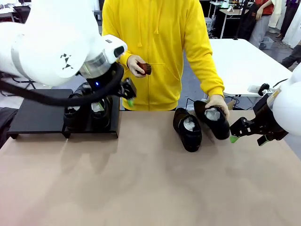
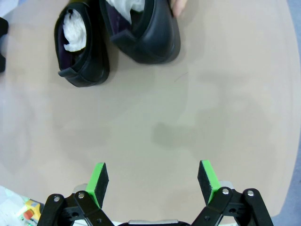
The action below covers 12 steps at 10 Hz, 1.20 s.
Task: Organize the shoes by placing them on the stand.
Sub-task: Pick up one Shoe and place it in the middle of the table.
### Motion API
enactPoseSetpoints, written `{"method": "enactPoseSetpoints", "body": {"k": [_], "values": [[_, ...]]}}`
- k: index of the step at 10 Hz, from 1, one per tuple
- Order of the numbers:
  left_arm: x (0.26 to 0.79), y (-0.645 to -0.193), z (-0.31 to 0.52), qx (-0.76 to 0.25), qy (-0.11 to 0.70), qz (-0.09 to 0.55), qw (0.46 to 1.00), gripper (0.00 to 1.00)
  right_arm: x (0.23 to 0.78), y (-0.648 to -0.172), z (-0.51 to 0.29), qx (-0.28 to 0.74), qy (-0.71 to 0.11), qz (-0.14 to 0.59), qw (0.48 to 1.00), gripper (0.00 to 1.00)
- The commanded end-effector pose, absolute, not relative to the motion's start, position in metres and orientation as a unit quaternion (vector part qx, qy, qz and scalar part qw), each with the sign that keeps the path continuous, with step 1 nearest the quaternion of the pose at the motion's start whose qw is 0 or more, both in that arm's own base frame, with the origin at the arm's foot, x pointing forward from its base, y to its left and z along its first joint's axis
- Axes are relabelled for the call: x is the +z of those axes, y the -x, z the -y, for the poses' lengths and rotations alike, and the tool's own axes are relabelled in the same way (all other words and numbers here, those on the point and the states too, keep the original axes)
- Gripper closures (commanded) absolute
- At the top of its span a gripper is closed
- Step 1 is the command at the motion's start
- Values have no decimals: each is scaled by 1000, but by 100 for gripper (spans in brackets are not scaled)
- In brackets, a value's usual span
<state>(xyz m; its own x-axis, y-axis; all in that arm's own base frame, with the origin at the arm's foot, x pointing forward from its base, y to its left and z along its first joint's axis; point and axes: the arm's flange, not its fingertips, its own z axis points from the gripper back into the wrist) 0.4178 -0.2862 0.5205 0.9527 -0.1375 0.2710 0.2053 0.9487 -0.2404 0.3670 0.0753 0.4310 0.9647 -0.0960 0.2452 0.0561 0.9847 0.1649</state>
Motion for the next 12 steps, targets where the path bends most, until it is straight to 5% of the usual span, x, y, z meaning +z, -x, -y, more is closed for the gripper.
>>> {"method": "enactPoseSetpoints", "body": {"k": [1, 3, 8, 12], "values": [[518, -423, 257, -112, 158, -11, 981, 0, 445, -340, -72, -10, -64, 130, 989, 0], [510, -409, 289, -115, 172, 61, 976, 0, 459, -294, -69, 48, -55, 110, 991, 0], [510, -409, 289, -115, 172, 61, 976, 0, 467, -262, -83, 74, -54, 140, 986, 0], [510, -409, 289, -115, 172, 61, 976, 0, 486, -343, -145, 130, -59, 171, 975, 0]]}}
